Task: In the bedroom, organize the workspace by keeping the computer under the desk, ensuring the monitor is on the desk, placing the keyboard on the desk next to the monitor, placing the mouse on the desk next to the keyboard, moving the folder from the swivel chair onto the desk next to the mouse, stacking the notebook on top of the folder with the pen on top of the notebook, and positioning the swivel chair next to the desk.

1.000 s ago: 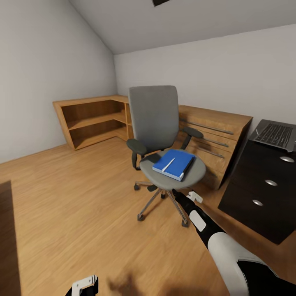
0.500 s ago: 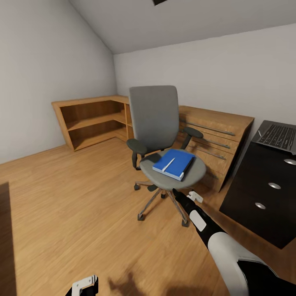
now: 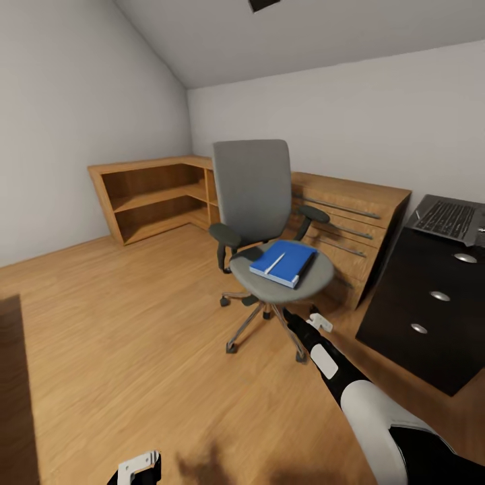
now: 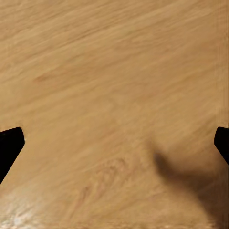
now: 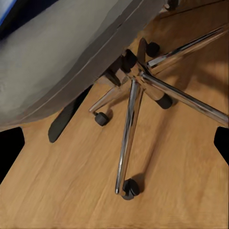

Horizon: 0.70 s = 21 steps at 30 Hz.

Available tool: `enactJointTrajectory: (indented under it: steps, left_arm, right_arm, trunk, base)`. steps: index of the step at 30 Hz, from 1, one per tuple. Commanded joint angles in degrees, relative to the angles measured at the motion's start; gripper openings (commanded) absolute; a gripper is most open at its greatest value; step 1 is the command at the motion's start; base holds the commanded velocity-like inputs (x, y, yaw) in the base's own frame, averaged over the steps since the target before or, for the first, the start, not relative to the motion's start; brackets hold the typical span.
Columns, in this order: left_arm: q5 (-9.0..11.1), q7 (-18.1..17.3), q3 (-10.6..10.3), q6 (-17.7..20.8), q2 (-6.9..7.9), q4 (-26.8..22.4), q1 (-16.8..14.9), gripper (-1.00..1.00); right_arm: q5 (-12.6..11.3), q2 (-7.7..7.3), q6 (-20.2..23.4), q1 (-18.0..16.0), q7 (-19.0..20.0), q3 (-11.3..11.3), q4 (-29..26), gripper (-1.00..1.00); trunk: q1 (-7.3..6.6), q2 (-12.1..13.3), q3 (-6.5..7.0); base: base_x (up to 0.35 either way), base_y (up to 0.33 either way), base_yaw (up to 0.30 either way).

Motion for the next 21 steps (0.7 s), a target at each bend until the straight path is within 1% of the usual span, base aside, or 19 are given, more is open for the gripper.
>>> enactJointTrajectory:
  steps: [1,17,21]
  left_arm:
    - [0.2,0.1,0.0,-0.2,-0.01,0.0,0.0,1.00]
    - [0.3,0.1,0.0,-0.2,-0.01,0.0,0.0,1.00]
    - [0.3,-0.1,-0.1,-0.2,-0.05,-0.1,0.0,1.00]
  right_arm:
    - [-0.5,0.04,-0.1,0.0,0.4,-0.3,0.1,1.00]
    - [-0.5,0.06,-0.2,0.0,0.4,-0.3,0.3,1.00]
    - [-0.4,0.05,-0.2,0.0,0.4,-0.3,0.3,1.00]
  trunk:
    - [-0.04,0.0,-0.05]
    - [-0.04,0.0,-0.05]
    - [-0.04,0.0,-0.05]
  base:
    - [-0.294,0.000,0.000]
    - [-0.319,0.000,0.000]
    - [-0.236,0.000,0.000]
